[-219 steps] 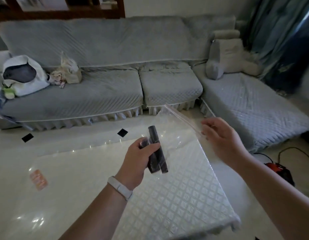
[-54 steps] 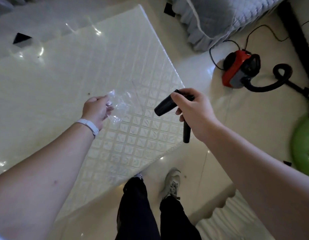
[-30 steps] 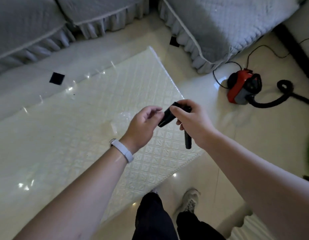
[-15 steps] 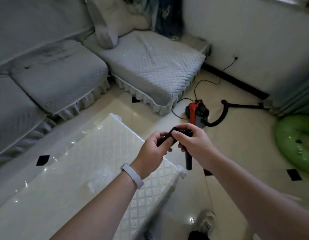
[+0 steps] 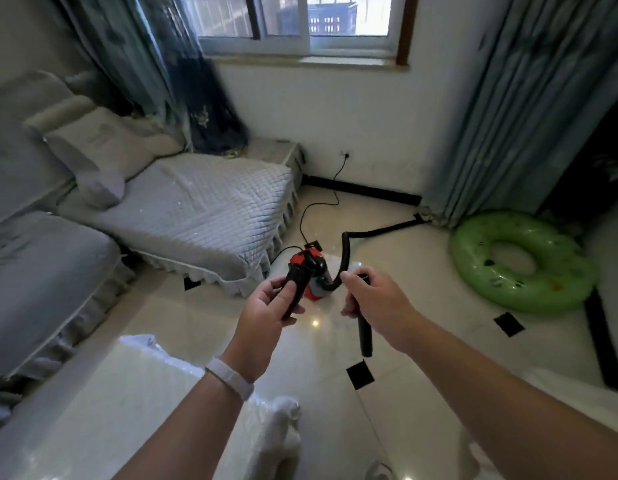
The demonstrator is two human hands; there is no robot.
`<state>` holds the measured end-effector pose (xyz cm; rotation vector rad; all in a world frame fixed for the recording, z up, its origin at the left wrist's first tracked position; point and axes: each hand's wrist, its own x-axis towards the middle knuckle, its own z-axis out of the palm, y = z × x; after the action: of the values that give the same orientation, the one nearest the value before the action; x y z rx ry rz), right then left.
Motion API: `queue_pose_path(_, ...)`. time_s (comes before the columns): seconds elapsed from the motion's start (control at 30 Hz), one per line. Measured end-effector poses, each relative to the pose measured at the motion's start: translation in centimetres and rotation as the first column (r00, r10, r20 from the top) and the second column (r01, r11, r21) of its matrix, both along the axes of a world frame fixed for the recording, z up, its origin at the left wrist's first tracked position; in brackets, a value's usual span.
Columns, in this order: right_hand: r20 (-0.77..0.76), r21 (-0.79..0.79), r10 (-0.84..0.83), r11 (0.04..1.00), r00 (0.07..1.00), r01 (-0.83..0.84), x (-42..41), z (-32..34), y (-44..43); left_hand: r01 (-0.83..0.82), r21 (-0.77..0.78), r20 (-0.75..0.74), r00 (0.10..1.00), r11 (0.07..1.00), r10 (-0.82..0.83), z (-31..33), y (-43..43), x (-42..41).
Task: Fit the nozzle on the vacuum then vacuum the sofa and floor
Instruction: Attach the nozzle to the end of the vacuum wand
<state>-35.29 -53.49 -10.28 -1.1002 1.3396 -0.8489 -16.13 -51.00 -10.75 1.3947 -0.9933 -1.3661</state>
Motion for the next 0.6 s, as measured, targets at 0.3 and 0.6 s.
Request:
queue_pose_path(0.3,0.014,0.012,-0.137,0.991,0.991,0.137,-9.7,0.3,-3.5,0.097,-0.019,-0.045,0.994,0.995,-0.098,1.2,-6.1,-8.4)
queue_pose_path(0.6,-0.052,0.032,-0.224,0.974,0.973,0.226,-13.0,-0.6,-11.2,0.158,0.068,-0.161,0.976,0.985,-0.146,-1.4,-17.4,-11.2)
